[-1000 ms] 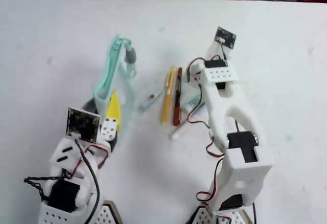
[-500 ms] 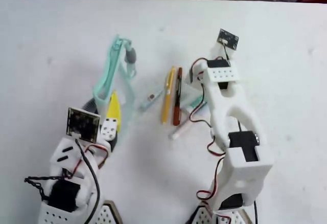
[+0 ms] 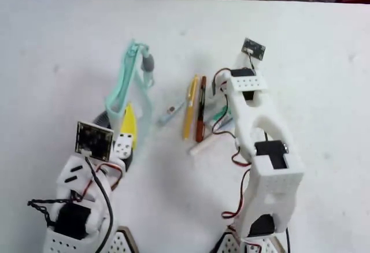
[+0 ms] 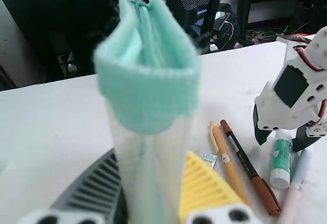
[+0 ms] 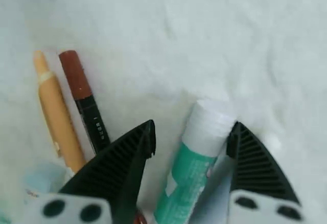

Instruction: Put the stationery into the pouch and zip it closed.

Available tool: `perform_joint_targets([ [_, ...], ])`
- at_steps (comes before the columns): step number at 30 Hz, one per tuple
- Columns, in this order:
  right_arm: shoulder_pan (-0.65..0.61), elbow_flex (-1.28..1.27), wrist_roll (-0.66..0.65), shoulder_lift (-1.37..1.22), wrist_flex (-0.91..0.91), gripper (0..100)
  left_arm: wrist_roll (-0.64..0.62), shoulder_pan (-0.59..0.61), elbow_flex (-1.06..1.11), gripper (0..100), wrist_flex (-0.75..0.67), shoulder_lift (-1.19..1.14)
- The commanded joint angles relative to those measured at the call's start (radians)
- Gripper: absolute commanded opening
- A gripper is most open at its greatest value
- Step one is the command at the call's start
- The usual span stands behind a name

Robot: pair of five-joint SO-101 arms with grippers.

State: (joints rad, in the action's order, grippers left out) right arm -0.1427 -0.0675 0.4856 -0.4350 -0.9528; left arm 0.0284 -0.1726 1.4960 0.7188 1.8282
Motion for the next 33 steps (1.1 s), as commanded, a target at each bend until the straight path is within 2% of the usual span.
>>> perform_joint_targets([
  [1, 0.013, 0.089, 0.005, -0.035, -0.051, 21.9, 0.009, -0.004, -0.003, 2, 0.003, -0.005],
  [5, 0.013, 0.115, 0.008, -0.050, -0.081, 20.3, 0.009, -0.004, -0.003, 2, 0.003, -0.005],
  [11, 0.013, 0.117, 0.005, -0.050, -0.082, 1.2, 0.009, -0.012, -0.003, 2, 0.003, -0.005],
  [14, 0.015, 0.117, 0.005, -0.050, -0.082, 2.6, 0.008, -0.012, -0.006, 3, 0.005, -0.005],
  [16, 0.024, 0.117, 0.005, -0.050, -0.082, 1.5, 0.002, -0.012, -0.006, 9, 0.011, -0.005],
  [20, 0.038, 0.117, 0.005, -0.048, -0.079, 1.7, -0.055, -0.007, -0.083, 19, 0.135, -0.005],
  [24, 0.039, 0.112, 0.002, -0.018, -0.082, 1.7, -0.098, -0.004, -0.180, 19, 0.255, -0.005],
  [29, 0.041, 0.117, -0.107, 0.110, -0.124, 1.7, -0.098, -0.004, -0.180, 19, 0.259, -0.005],
  [33, 0.045, 0.117, -0.193, 0.326, -0.160, 1.7, -0.097, -0.004, -0.180, 19, 0.259, -0.005],
])
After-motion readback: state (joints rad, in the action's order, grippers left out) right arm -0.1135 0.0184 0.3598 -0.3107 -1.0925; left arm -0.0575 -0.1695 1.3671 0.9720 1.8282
